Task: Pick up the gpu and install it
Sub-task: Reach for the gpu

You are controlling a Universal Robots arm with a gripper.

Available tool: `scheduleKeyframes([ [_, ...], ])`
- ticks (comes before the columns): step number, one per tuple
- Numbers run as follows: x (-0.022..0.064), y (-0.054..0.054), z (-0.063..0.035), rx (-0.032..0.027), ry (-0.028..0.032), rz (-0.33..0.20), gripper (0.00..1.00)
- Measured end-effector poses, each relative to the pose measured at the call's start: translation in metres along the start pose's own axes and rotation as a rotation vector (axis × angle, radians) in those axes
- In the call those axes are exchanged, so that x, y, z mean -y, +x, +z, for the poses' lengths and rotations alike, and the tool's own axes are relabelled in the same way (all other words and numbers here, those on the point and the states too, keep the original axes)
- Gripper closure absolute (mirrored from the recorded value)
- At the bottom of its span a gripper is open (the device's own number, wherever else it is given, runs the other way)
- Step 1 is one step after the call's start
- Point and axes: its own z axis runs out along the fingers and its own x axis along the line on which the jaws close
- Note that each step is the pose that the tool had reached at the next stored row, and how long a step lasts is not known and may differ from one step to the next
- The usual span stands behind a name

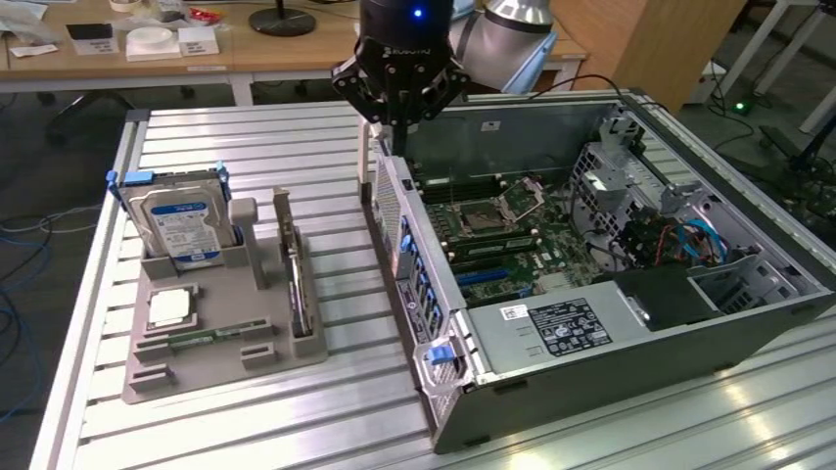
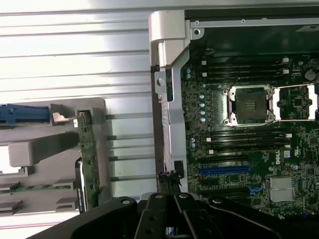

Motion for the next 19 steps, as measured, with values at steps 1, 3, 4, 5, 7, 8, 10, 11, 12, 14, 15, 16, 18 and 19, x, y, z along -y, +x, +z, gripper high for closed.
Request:
scheduleKeyframes([
  [1,0.0001,0.0005,0.0,0.0,0.0,0.0,0.89],
  [3,0.0004,0.0015,0.0,0.0,-0.0001,0.0,0.89],
  [4,0.0005,0.002,0.0001,0.0,-0.0001,0.0,0.89],
  [5,0.0007,0.0025,0.0001,0.0,-0.0001,0.0,0.89],
  [7,0.0009,0.0035,0.0001,0.0,-0.0001,0.0,0.89],
  [8,0.0011,0.004,0.0002,0.0,-0.0001,0.0,0.89],
  [10,0.0013,0.0049,0.0002,0.0,-0.0001,0.0,0.89],
  [11,0.0014,0.0054,0.0002,0.0,0.0,0.0,0.89],
  [12,0.0015,0.006,0.0002,0.0,0.0,0.0,0.89],
  [14,0.0018,0.0071,0.0002,0.0,0.0,0.0,0.89],
  [15,0.0019,0.0076,0.0003,0.0,0.0,0.0,0.89],
  [16,0.002,0.0081,0.0003,0.0,-0.0001,0.0,0.89],
  [18,0.0023,0.0092,0.0003,0.0,-0.0001,0.0,0.89],
  [19,0.0024,0.0097,0.0003,0.0,0.0,0.0,0.89],
])
